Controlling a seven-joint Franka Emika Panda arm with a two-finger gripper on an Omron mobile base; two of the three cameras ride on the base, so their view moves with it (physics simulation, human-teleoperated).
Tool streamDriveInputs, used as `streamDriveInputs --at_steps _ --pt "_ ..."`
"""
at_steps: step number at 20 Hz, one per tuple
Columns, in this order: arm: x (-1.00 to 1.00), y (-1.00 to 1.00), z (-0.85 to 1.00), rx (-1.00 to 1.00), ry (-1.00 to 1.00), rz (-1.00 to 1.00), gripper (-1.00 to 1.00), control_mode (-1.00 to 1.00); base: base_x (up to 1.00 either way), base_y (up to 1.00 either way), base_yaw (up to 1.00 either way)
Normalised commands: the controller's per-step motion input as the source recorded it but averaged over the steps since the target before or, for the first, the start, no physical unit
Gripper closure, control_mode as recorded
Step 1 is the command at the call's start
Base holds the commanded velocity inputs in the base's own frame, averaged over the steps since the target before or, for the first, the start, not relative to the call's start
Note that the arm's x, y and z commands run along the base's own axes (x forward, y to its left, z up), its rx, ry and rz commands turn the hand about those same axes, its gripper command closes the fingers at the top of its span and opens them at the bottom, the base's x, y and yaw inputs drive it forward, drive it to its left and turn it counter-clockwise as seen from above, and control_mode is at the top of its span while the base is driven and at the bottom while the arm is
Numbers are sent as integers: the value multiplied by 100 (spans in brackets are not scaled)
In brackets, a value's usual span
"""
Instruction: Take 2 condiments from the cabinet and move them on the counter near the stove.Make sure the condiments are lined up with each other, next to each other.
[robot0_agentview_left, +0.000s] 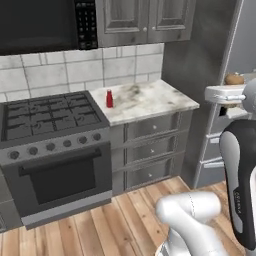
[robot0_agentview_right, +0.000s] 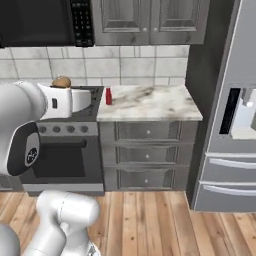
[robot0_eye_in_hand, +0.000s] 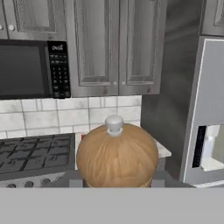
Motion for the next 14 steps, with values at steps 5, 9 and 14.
streamDriveInputs --at_steps 5,9,14 --pt "0 0 0 0 0 0 100 100 2 55 24" --pt "0 0 0 0 0 0 100 100 17 51 18" --pt "0 0 0 0 0 0 100 100 26 33 11"
